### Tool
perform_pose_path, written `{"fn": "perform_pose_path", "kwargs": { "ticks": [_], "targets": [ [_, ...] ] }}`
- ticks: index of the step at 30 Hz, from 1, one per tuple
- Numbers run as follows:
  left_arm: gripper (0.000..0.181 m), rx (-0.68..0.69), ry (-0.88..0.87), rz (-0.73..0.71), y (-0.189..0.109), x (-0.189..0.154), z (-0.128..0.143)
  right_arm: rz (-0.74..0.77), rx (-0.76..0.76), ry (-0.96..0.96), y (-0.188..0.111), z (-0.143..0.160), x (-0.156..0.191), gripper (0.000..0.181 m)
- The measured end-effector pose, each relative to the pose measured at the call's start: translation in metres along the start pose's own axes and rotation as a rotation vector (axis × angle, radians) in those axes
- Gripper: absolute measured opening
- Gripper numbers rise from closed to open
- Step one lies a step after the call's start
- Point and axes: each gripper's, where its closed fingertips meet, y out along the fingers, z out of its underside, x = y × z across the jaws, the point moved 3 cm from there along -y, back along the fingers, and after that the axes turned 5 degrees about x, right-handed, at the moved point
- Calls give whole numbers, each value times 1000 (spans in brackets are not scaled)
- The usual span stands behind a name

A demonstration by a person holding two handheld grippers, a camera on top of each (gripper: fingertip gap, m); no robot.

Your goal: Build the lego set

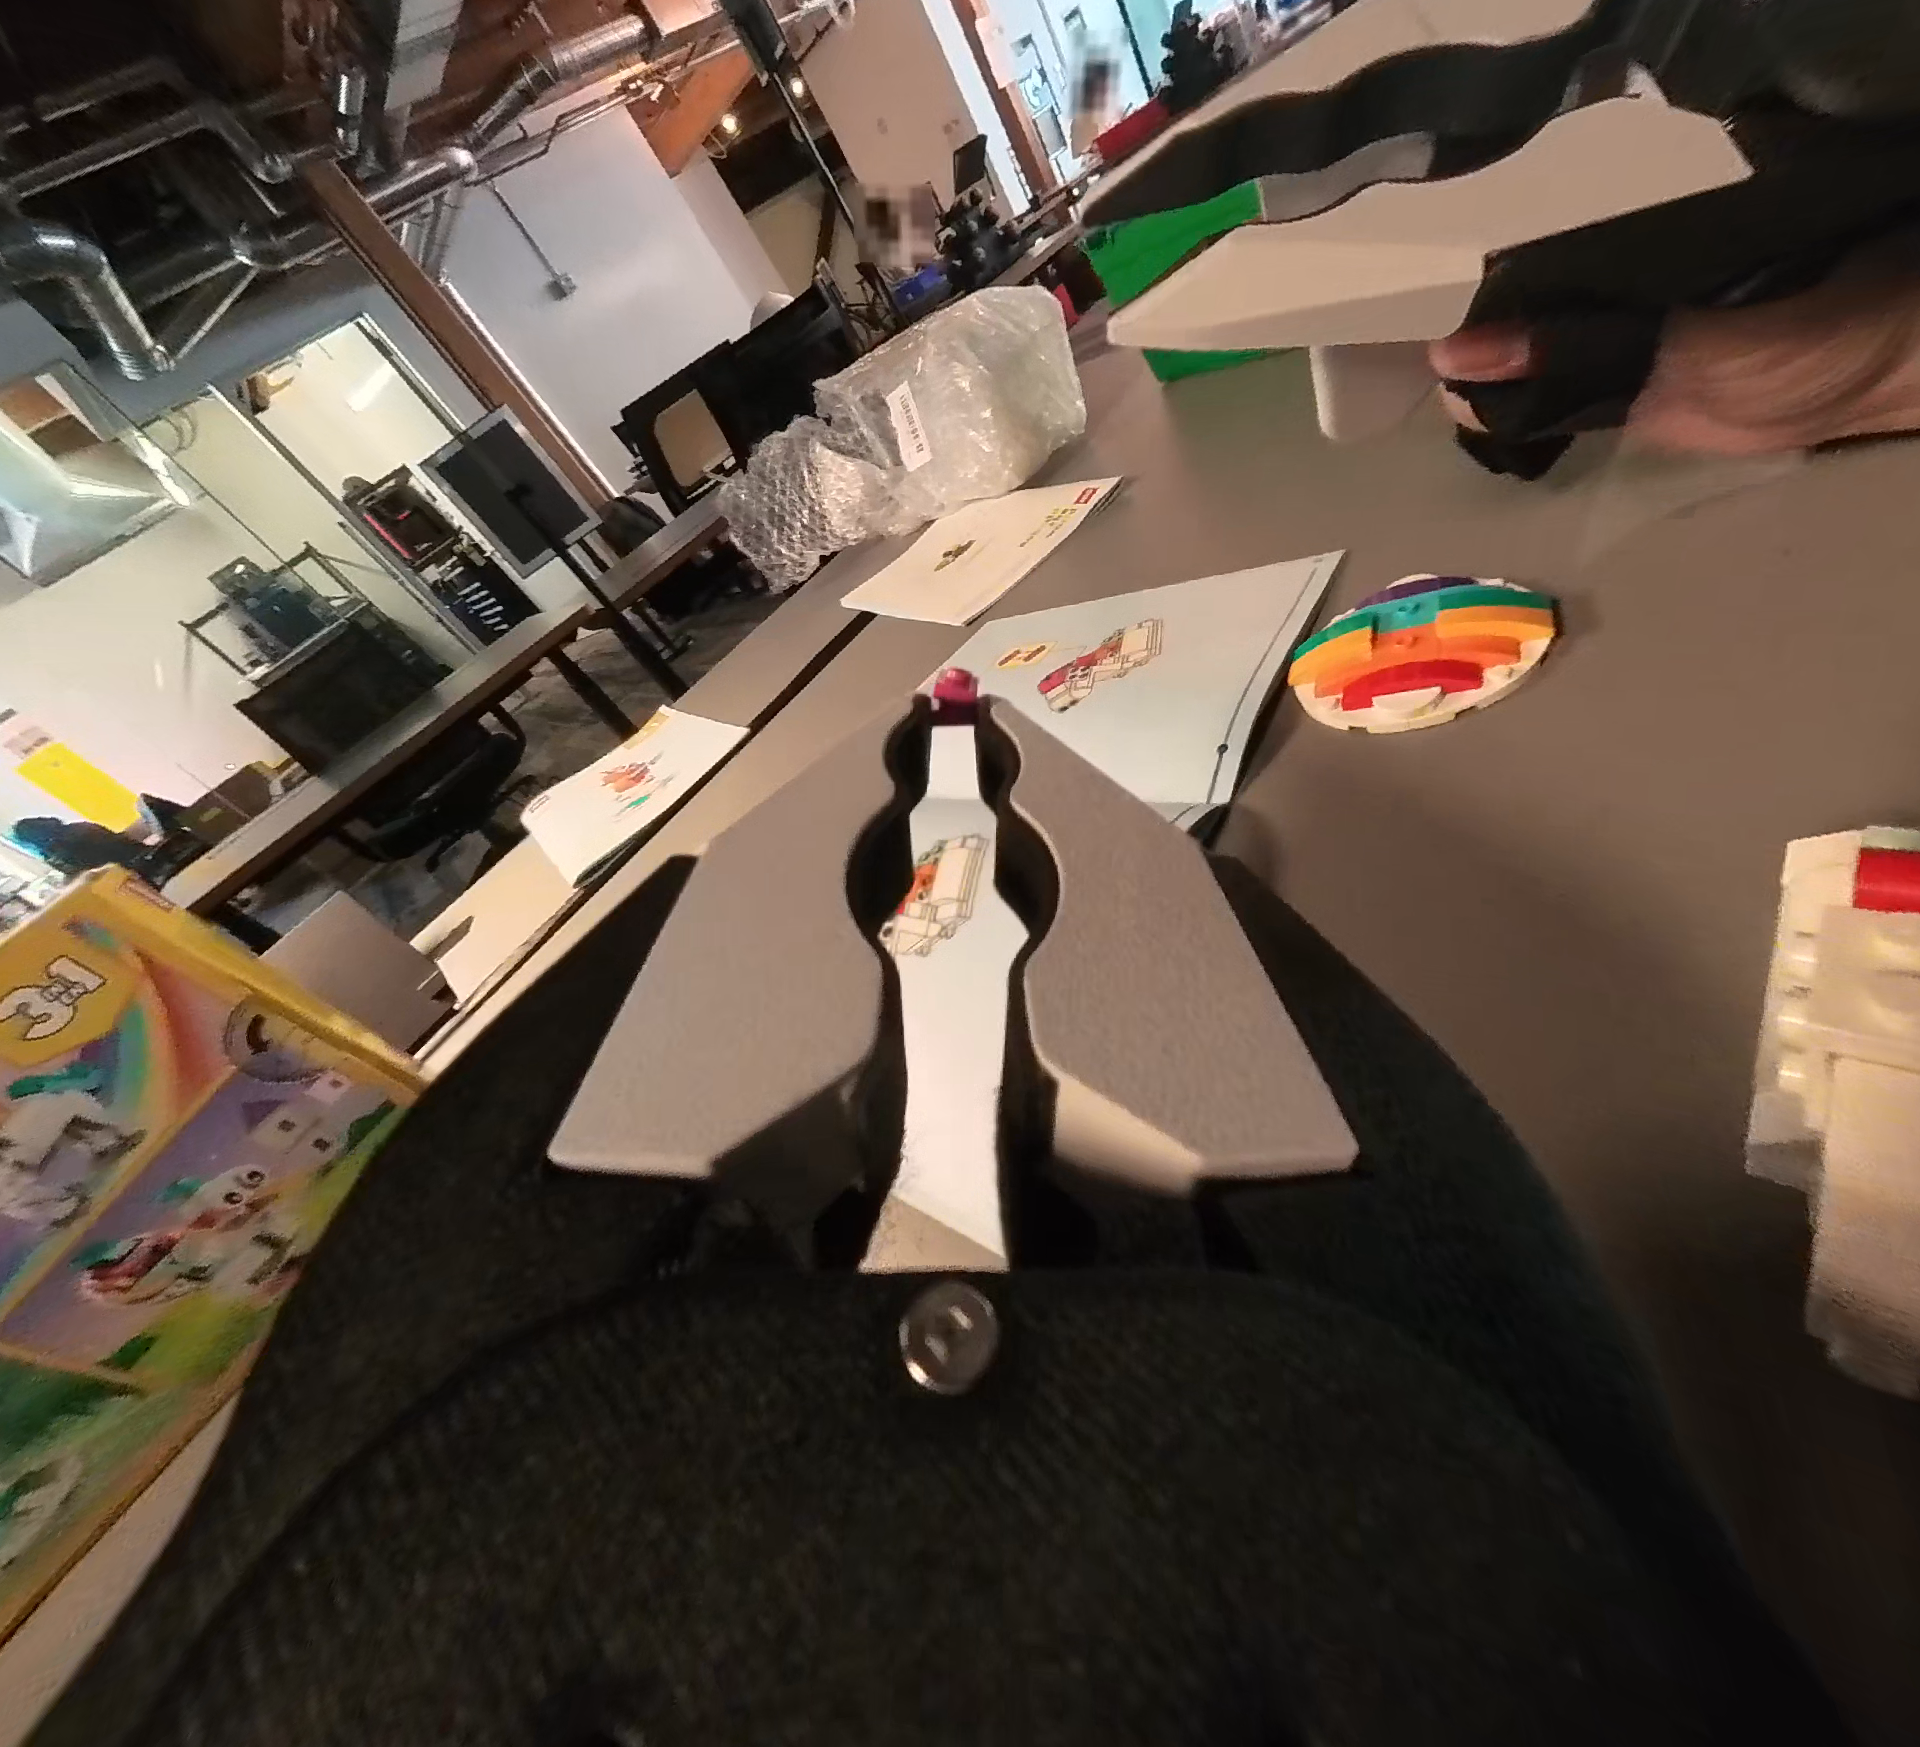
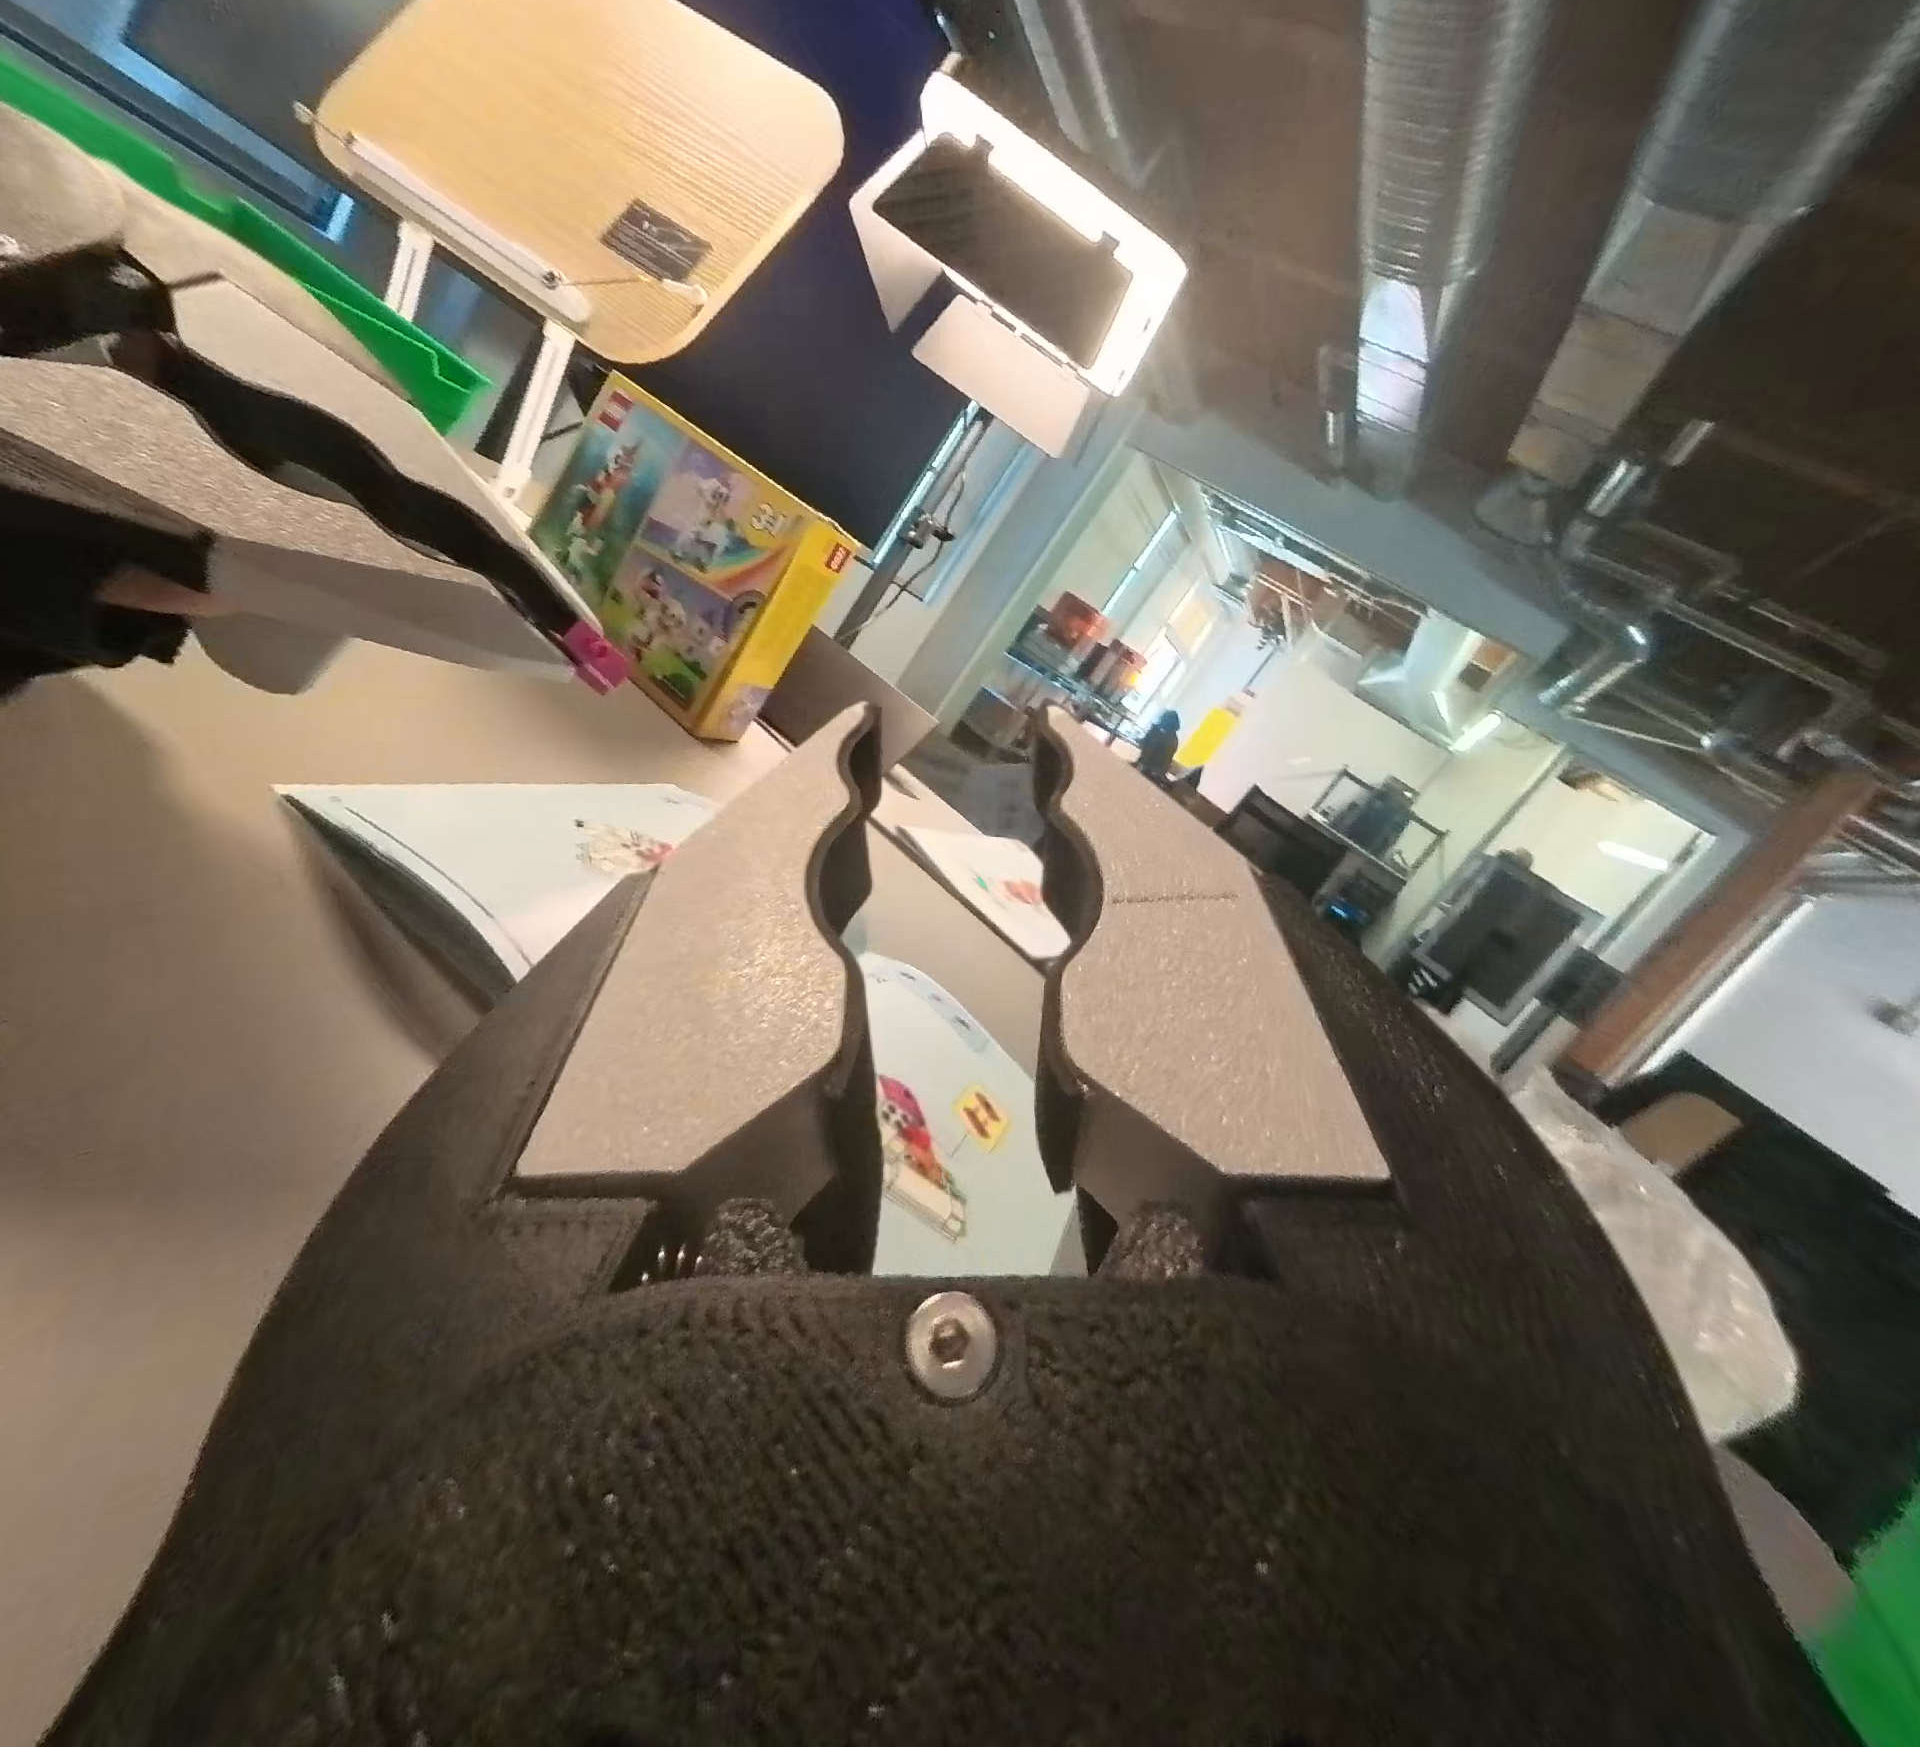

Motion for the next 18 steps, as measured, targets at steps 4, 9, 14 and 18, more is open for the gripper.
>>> {"fn": "perform_pose_path", "kwargs": {
  "ticks": [4, 9, 14, 18],
  "targets": [
    [7, -33, -63, 7, -1, 5, -2, -50, -17, 121, 4, -11, 3, 26],
    [7, -78, -195, 38, -2, 13, -5, -96, -26, 362, 32, -44, 6, 39],
    [7, -128, -430, 134, -12, 17, -11, -138, -18, 153, 39, -62, 35, 39],
    [7, -149, -563, 197, -16, 19, -13, -202, 56, -179, 24, -43, 68, 40]
  ]
}}
